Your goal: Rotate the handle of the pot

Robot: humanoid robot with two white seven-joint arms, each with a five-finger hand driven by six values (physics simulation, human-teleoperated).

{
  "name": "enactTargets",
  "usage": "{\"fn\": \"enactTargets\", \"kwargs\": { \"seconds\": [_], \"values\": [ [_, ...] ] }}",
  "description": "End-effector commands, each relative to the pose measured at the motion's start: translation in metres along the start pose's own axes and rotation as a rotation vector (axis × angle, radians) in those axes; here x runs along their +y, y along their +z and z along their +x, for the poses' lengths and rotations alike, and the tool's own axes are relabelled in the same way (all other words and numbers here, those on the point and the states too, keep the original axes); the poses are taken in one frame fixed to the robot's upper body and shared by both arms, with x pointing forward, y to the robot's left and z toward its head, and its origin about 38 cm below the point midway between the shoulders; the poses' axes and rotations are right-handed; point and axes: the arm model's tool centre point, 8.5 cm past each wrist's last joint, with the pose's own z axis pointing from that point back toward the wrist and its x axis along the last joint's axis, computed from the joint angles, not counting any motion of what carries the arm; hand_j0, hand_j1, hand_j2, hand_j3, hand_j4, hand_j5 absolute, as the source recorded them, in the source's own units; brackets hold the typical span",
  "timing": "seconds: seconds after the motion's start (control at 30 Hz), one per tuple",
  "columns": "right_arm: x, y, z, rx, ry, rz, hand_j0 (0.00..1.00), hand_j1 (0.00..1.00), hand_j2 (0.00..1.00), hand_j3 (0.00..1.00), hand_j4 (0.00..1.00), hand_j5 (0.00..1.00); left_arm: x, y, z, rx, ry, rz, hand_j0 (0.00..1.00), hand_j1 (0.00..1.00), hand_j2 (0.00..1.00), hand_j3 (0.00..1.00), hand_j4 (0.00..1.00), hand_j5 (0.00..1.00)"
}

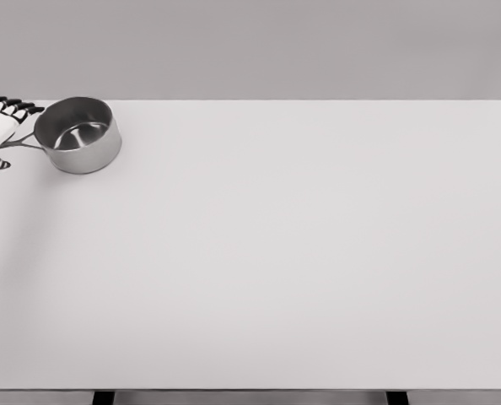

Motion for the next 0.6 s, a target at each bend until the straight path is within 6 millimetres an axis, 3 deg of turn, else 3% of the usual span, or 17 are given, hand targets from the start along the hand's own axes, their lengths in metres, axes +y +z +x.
{"fn": "enactTargets", "kwargs": {
  "seconds": [0.0, 0.17, 0.4, 0.57],
  "values": [
    [0.000, 0.000, 0.000, 0.000, -0.001, 0.000, 1.00, 1.00, 1.00, 1.00, 1.00, 1.00, 0.010, -0.004, 0.009, -0.029, -0.013, 0.029, 1.00, 1.00, 1.00, 1.00, 1.00, 1.00],
    [0.000, 0.000, 0.000, 0.000, -0.001, 0.000, 1.00, 1.00, 1.00, 1.00, 1.00, 1.00, -0.003, -0.002, -0.004, 0.007, 0.000, -0.019, 1.00, 1.00, 1.00, 1.00, 1.00, 1.00],
    [0.000, 0.000, 0.000, 0.000, -0.001, 0.000, 1.00, 1.00, 1.00, 1.00, 1.00, 1.00, -0.010, -0.005, -0.007, 0.019, -0.023, -0.059, 1.00, 1.00, 1.00, 1.00, 1.00, 1.00],
    [0.000, 0.000, 0.000, 0.000, -0.001, 0.000, 1.00, 1.00, 1.00, 1.00, 1.00, 1.00, -0.004, -0.011, -0.009, 0.025, -0.014, -0.053, 1.00, 1.00, 1.00, 1.00, 1.00, 1.00]
  ]
}}
